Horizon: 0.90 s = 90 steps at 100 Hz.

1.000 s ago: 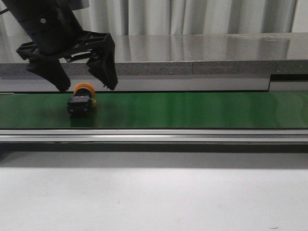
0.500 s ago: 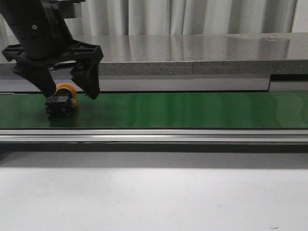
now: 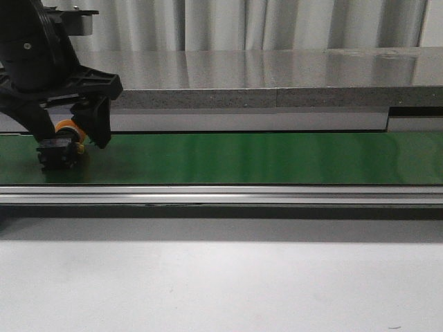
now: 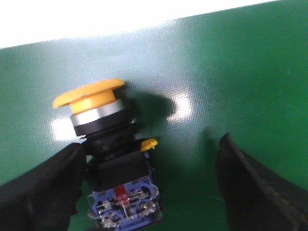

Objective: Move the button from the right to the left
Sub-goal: 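Lower the left gripper over the button and close on it, then lift the button with the left gripper and move it over the blue tray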

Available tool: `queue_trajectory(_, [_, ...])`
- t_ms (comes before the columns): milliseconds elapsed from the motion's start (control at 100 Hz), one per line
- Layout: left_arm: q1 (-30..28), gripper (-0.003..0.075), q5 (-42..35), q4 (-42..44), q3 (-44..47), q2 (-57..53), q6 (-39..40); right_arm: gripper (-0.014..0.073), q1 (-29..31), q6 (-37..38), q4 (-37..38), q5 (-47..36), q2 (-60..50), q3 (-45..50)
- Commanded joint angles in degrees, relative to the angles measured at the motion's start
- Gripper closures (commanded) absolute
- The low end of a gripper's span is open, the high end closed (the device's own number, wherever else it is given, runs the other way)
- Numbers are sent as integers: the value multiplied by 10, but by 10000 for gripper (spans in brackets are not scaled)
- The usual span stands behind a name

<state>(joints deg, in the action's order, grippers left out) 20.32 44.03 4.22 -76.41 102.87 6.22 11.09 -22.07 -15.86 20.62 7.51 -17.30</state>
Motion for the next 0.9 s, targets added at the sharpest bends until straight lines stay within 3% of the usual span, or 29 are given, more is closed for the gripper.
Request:
queue_trajectory(0, [-2,222,-10,-2,-14,-11,7,662,-1,-5,-7,-48,6,-15])
queue_trajectory(110, [-2,237,-1,-1,-14,3,7,662,-1,-5,-7,-48,6,-15])
queue_trajectory(180, [-2,306,0,-1,-14,6,7,662,-1,-5,-7,-48,6,-15])
queue_trajectory(300, [-2,537,0,0,-15,6,7,662,-1,-5,-7,-48,6,-15])
queue_trajectory(420, [-2,717,0,1,-16,4,7,662,-1,-5,-7,-48,6,-15])
queue_trajectory(690, [-3,715,8,25,-17,-55,7,662,-1,-5,-7,-48,6,-15])
queue_trajectory(890, [-53,715,34,39,-17,-107,7,662,-1,-5,-7,-48,6,-15])
